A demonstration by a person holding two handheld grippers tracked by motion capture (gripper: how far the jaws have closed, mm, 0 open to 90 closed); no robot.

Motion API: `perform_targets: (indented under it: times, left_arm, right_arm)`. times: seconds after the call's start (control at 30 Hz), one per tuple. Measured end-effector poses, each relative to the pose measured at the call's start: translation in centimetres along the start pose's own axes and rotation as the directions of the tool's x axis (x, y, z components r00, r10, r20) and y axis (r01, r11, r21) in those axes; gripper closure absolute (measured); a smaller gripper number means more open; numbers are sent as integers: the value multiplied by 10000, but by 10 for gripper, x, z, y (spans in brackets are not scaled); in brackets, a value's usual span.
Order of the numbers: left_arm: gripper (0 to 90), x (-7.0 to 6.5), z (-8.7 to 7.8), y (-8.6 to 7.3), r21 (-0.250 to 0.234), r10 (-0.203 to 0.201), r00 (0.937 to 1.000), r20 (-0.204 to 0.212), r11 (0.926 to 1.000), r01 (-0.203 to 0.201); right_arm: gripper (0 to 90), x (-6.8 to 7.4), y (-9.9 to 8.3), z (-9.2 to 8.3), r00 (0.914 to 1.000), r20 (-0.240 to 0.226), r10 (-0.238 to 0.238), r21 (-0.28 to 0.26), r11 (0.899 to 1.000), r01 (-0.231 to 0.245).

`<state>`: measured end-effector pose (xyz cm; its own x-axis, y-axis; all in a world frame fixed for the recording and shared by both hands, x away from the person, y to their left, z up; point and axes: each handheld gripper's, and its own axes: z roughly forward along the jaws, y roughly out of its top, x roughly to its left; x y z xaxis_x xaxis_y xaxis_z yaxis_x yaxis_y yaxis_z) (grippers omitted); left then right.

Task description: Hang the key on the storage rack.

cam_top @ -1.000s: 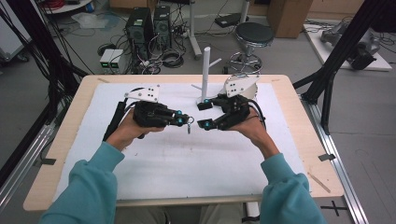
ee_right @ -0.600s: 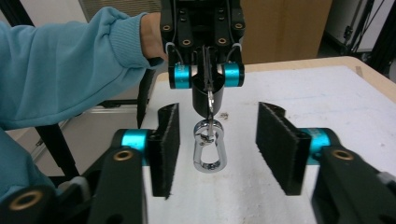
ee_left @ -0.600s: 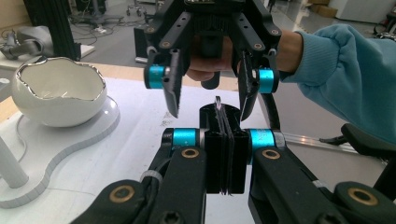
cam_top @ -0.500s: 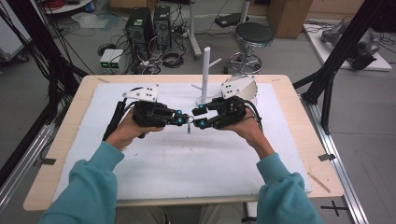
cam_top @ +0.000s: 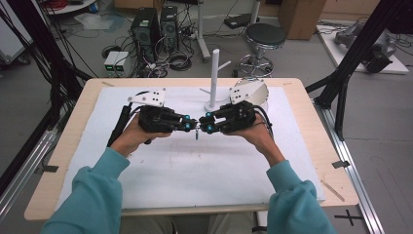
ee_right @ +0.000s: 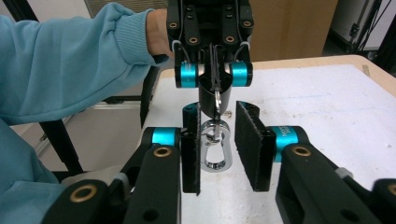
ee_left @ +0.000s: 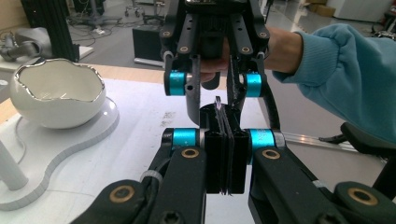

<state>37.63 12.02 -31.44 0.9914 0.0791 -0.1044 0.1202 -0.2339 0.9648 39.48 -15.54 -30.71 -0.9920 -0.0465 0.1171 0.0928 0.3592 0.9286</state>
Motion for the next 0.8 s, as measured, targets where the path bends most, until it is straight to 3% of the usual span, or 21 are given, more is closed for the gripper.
perform_targets:
  times: [0.5, 0.8]
  left_arm:
    - [885, 1, 2, -1, -14, -33, 10000, 79, 10000, 33]
    - [884, 2, 2, -2, -26, -80, 9998, 161, 10000, 81]
  right_arm:
    - [871, 0, 0, 2, 10000, -30, 0, 166, 9999, 0]
    - [885, -1, 1, 2, 10000, 8, 42, 295, 9996, -42]
